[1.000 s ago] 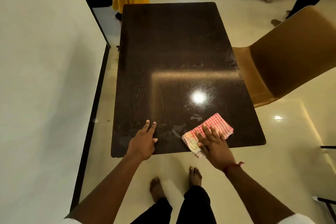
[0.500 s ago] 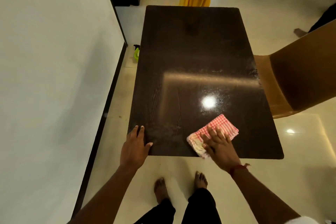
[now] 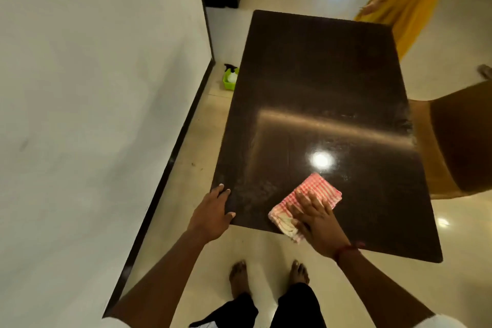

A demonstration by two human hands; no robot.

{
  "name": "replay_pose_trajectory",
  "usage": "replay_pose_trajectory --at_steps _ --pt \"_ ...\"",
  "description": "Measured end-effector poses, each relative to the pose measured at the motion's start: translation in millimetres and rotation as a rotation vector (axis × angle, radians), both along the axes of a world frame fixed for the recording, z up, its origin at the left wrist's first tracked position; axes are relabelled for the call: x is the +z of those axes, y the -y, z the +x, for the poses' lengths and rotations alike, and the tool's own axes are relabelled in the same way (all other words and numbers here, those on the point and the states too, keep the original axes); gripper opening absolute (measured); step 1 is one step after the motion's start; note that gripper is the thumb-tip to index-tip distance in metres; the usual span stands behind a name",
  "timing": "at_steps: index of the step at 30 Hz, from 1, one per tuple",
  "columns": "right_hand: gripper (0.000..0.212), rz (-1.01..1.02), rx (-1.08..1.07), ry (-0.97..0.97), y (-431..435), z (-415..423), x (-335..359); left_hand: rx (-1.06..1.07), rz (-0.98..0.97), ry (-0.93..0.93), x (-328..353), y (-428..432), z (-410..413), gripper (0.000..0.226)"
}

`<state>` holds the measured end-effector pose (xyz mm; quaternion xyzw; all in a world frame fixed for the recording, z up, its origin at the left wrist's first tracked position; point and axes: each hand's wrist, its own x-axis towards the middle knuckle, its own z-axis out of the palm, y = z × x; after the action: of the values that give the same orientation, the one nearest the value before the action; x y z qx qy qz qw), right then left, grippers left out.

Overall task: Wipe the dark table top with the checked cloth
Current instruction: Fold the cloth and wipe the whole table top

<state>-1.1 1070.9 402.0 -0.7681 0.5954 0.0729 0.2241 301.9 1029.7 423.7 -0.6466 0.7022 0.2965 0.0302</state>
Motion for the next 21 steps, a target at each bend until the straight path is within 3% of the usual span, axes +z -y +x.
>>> replay_pose_trajectory --at_steps 5,9,12,14,19,21 --pt "0.053 0.036 -0.381 -0.062 27 59 -1 0.016 0.032 -0.110 1 -2 6 0.075" --pt "0.055 0.030 -0.086 -0.041 18 82 -4 0.055 0.007 -0.202 -2 -4 9 0.075" --pt "0.066 0.007 0.186 -0.017 18 47 -7 0.133 -0.041 -0.353 -3 -8 15 0.069" --pt "0.071 -0.008 0.224 -0.035 26 24 -9 0.167 -0.102 -0.420 -5 -14 20 0.068" --pt "0.051 0.007 -0.242 -0.057 48 70 -5 0.276 -0.189 -0.515 -13 -32 29 0.071" --pt "0.053 0.024 -0.267 -0.049 45 105 -4 0.314 -0.210 -0.518 -15 -36 32 0.073"
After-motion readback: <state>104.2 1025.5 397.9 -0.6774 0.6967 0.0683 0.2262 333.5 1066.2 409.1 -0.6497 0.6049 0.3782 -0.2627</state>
